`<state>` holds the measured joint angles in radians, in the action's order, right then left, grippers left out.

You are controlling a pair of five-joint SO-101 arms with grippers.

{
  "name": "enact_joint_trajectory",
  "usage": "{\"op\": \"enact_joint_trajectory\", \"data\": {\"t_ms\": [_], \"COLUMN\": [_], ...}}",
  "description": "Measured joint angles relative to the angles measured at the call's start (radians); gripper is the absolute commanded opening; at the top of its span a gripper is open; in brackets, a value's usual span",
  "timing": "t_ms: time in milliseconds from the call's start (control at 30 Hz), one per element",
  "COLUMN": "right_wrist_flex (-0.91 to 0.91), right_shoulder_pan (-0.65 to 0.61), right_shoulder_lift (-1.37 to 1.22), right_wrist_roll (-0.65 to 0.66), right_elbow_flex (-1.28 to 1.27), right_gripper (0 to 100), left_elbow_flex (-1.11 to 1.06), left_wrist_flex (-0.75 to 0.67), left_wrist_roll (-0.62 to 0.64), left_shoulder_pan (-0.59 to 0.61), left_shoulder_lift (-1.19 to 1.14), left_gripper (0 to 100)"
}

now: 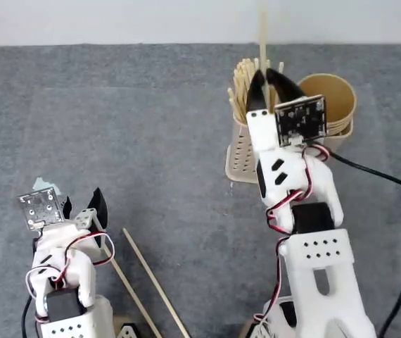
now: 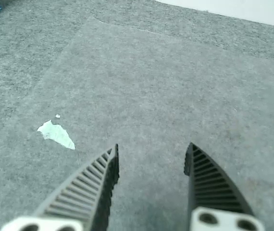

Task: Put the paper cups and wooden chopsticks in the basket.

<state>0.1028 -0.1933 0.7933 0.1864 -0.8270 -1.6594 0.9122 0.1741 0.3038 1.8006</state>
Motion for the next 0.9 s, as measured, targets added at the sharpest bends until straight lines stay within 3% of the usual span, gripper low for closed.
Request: {"op": "enact_joint_trajectory", "data": {"t_ms": [100, 233, 367, 500, 633, 733, 900], "right_wrist_flex": [0.005, 0.006, 0.055, 0.264, 0.539, 0.776, 1.013], "right_shoulder_pan": [-0.005, -0.002, -0.003, -0.002, -0.035, -0.058, -0.068], "right_shoulder_lift": [0.002, 0.008, 0.046, 0.157, 0.308, 0.396, 0.433], "right_wrist_roll": [0.0, -0.012, -0.015, -0.02, -0.02, -0.028, -0.238], "right_elbow_flex": [-0.008, -0.008, -0.008, -0.006, -0.006, -0.006, -0.095], "right_gripper": [4.8, 18.8, 18.8, 11.1, 0.2, 1.9, 0.8], "left_elbow_flex": [0.0, 0.0, 0.0, 0.0, 0.003, 0.061, 0.144], "left_wrist_flex": [0.0, 0.0, 0.0, 0.0, 0.006, 0.081, 0.175], "left_wrist_roll": [0.0, 0.0, 0.0, 0.0, 0.057, 0.074, 0.023], "left_shoulder_pan": [0.0, 0.0, 0.0, -0.005, -0.035, -0.046, -0.048], "left_shoulder_lift": [0.0, 0.0, 0.0, 0.0, 0.0, 0.0, 0.0], "left_gripper": [22, 22, 22, 21, 14, 13, 13]}}
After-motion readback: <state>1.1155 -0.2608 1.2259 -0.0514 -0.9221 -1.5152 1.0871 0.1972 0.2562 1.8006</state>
